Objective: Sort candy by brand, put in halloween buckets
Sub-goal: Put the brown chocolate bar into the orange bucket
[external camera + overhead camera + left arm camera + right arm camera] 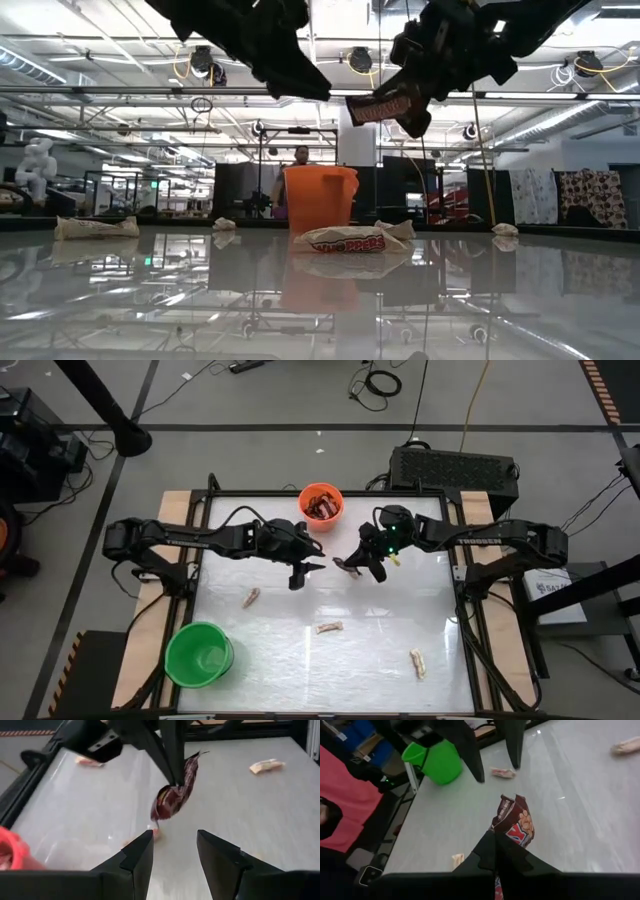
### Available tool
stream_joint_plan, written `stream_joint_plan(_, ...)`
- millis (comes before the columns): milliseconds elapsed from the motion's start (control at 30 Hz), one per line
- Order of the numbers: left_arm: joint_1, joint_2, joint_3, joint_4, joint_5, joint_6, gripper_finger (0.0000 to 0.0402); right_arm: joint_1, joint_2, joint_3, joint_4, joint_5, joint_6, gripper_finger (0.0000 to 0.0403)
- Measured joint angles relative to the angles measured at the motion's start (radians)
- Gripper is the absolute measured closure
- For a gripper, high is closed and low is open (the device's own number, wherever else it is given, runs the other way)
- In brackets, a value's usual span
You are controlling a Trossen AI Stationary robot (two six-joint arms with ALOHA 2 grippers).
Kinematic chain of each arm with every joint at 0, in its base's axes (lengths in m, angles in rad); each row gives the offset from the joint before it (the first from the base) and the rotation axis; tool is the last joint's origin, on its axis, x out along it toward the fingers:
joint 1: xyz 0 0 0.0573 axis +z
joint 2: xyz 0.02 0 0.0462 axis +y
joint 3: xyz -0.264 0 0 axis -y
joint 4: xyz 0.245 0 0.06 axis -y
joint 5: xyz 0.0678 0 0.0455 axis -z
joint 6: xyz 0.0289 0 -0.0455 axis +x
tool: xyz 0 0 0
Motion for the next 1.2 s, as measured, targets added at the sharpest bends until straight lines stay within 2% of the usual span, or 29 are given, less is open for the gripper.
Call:
stream_joint_plan(433,0.000,0.062,0.000,0.094,-0.012,0.034,0.0242,0.003,0.000,0.000,0.014,0.000,0.000,0.0402)
stream_joint_plan(567,0.001,0.067,0.002,0.101,-0.050,0.035,0.0242,0.003,0.000,0.000,0.013,0.001,0.000,0.0402)
stream_joint_plan(1200,0.002,0.066,0.001,0.155,-0.051,0.060,0.0242,0.003,0.000,0.000,0.073,0.008,0.001,0.0403)
